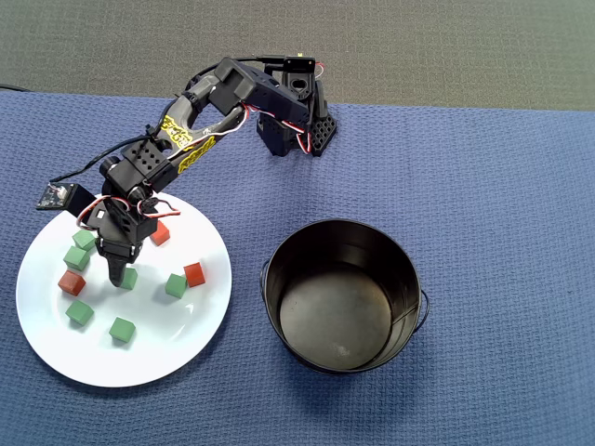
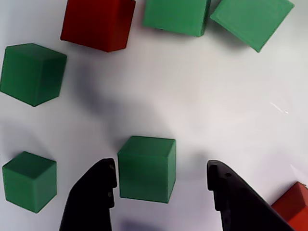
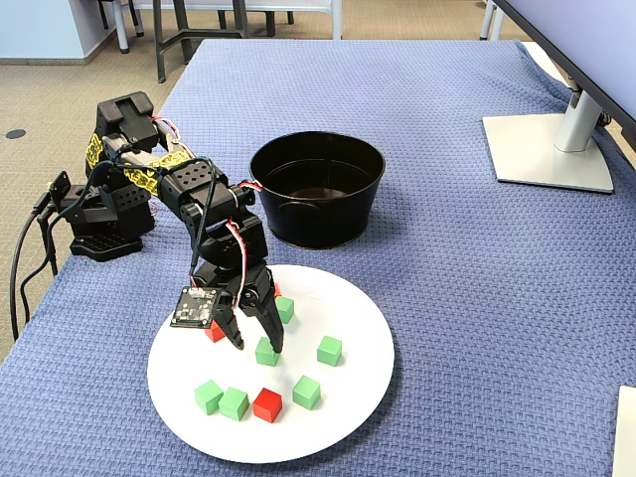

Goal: Pick up the green cubes from the white plate and place them in the black recipient

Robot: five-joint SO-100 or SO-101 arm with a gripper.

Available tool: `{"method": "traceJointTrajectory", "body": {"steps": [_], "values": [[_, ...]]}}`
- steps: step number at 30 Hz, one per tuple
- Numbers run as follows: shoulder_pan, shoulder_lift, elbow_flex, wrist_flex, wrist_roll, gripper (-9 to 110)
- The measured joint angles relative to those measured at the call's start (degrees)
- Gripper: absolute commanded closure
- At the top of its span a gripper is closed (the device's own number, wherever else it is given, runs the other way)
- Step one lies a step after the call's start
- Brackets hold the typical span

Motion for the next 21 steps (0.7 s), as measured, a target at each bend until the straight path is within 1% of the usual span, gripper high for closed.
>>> {"method": "traceJointTrajectory", "body": {"steps": [16,21], "values": [[0.0,-4.1,-2.5,0.0,0.5,91],[0.0,-4.1,-2.5,0.0,0.5,98]]}}
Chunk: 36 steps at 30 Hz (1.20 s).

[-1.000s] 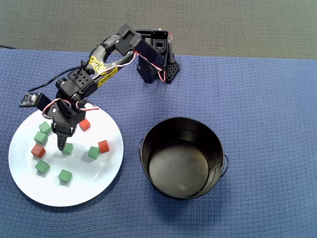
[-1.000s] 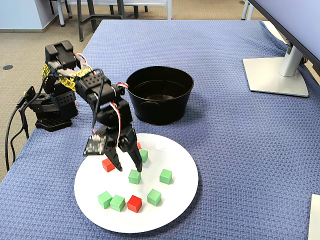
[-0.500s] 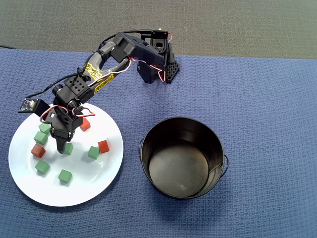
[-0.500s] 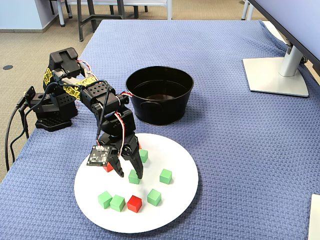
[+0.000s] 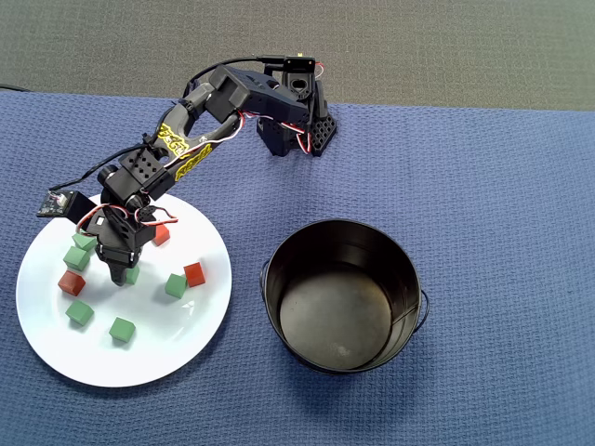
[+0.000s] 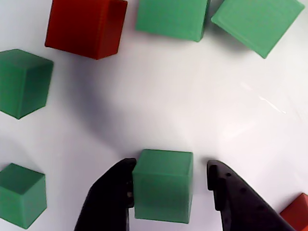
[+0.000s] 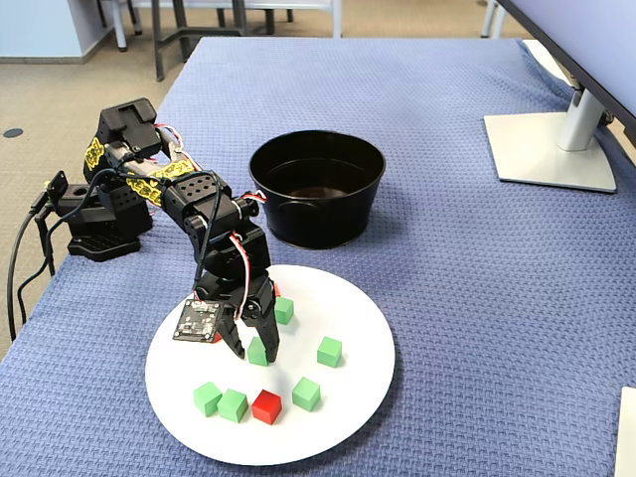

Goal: Pick up the green cubes from the white plate and place them in the black recipient

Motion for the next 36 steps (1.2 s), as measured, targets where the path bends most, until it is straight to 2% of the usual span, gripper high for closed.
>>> {"method": "traceJointTrajectory", "body": {"steps": [3,13,18,23,31,36], "values": [[0.0,0.0,0.0,0.0,0.0,101],[-0.4,1.3,-4.1,1.6,4.1,101],[-3.3,12.6,-7.0,10.1,9.1,101],[-7.9,29.7,0.0,12.6,15.6,101],[-25.8,52.7,17.6,12.4,25.6,101],[-40.2,56.4,25.9,9.3,30.7,101]]}}
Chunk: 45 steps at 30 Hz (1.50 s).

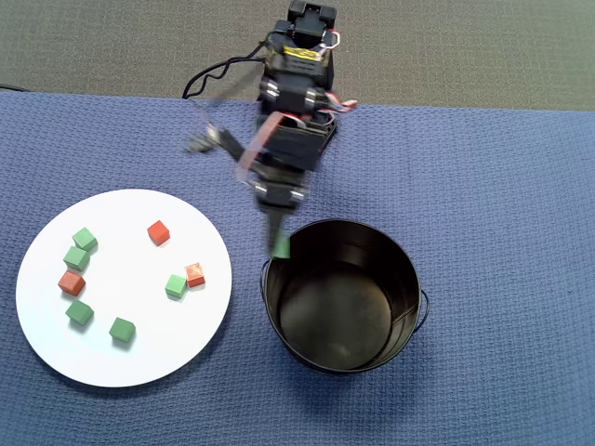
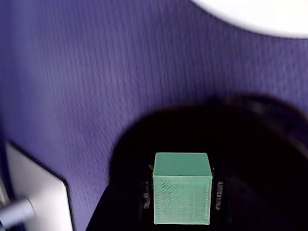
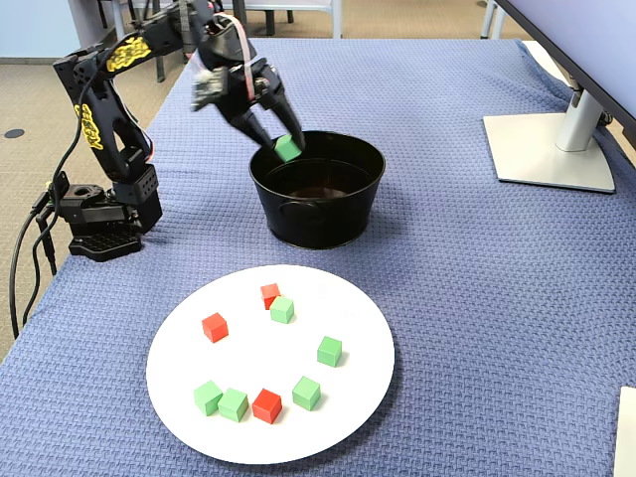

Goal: Pick up the green cubes from the white plate and place them in the black recipient

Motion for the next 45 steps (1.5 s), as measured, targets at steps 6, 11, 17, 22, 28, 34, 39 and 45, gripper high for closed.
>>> {"method": "traceJointTrajectory", "body": {"steps": [6,11,17,22,28,34,39,45], "values": [[-10.9,-2.6,2.7,-5.4,3.0,77],[-13.3,-3.8,2.7,-6.8,3.3,75],[-6.6,-3.8,-2.1,-4.2,-2.1,86],[7.3,-6.9,-6.9,-2.7,-11.2,88],[20.1,-19.7,-13.0,-2.4,-20.7,82],[24.3,-27.7,-13.4,-4.7,-31.3,82],[27.7,-32.7,-15.6,-4.2,-31.1,81],[30.7,-36.8,-15.9,-3.6,-29.3,75]]}}
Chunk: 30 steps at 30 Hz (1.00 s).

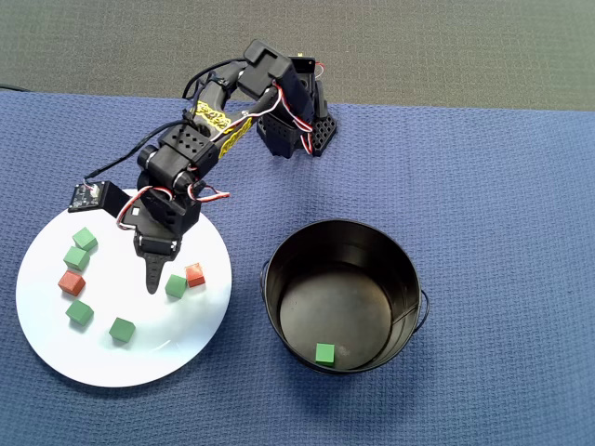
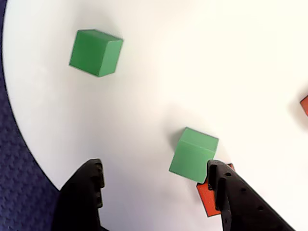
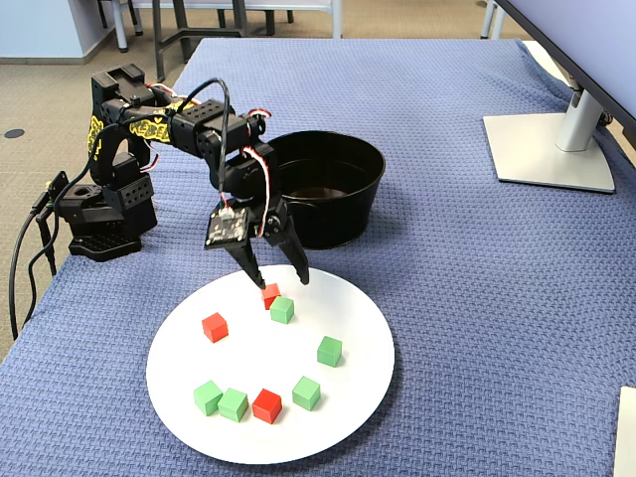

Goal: Pick up the green cubes from the white plate and place them in the black recipient

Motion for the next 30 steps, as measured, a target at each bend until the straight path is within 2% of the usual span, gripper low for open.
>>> {"method": "traceJointTrajectory", "body": {"steps": [30], "values": [[0.5,-4.9,4.6,-2.7,13.2,79]]}}
